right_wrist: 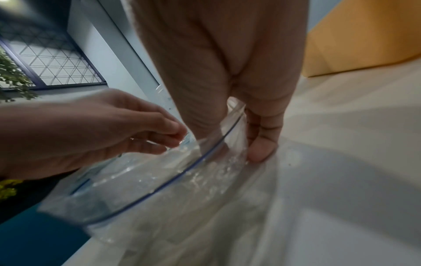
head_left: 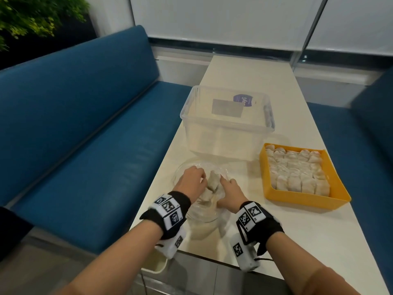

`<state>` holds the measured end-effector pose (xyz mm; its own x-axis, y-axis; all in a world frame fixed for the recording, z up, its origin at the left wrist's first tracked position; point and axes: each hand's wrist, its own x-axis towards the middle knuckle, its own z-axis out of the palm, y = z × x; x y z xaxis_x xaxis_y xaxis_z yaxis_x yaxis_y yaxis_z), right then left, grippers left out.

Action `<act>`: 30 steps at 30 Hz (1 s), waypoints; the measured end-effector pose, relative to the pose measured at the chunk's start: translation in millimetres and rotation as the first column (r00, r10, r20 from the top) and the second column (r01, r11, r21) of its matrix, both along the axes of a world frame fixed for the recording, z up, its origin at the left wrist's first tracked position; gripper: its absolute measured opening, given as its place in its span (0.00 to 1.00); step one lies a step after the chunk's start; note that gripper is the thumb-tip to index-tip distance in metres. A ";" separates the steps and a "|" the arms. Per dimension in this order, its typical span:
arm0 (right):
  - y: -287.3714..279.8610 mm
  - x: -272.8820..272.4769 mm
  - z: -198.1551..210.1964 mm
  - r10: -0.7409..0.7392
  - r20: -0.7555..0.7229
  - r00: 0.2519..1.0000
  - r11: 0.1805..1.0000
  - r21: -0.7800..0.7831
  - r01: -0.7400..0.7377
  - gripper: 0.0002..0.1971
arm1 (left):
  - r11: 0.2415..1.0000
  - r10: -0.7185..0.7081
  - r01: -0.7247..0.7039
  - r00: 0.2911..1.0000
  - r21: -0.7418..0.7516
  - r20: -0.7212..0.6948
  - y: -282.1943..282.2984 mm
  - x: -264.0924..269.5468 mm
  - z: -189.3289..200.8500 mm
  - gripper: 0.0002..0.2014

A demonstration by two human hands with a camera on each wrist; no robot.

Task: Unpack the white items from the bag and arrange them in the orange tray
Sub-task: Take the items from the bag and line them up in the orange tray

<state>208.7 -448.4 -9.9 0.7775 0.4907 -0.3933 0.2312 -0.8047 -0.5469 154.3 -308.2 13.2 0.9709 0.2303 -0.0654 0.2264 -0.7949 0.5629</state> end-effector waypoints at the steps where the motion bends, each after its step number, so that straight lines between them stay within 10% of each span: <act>1: -0.6 -0.4 0.0 0.003 -0.006 1.000 1.000 -0.008 -0.003 0.45 | 0.999 0.024 -0.021 0.994 0.031 -0.105 -2.0 7.0 -2.8 0.17; 7: -3.8 -2.1 -0.9 -0.024 -0.020 1.000 1.000 0.001 0.024 0.47 | 0.966 0.006 0.065 0.961 0.250 -0.276 -17.3 27.0 -24.9 0.34; 13: -6.6 -6.6 8.5 0.018 0.016 1.000 1.000 -0.020 -0.018 0.40 | 0.964 -0.008 0.057 0.982 0.258 -0.190 -19.2 25.8 -24.0 0.17; 21: -9.5 -7.3 15.2 0.010 -0.035 0.999 1.000 -0.020 -0.011 0.45 | 0.957 0.125 -0.113 0.992 -0.269 0.030 0.9 14.0 2.1 0.10; 25: -15.3 -10.4 47.1 0.057 0.061 0.997 0.997 -0.057 -0.053 0.34 | 0.637 0.255 -0.209 0.965 -0.742 -0.052 14.6 -6.3 21.6 0.13; 28: -9.8 -21.7 69.0 0.038 0.471 0.881 0.998 0.027 -0.057 0.19 | 0.370 0.252 -0.237 0.956 -0.898 -0.149 22.7 -21.8 32.8 0.14; 30: 1.9 -26.1 74.5 0.005 0.493 0.870 0.974 0.193 -0.115 0.14 | 0.246 0.270 -0.244 0.947 -0.938 -0.176 26.8 -27.8 38.0 0.14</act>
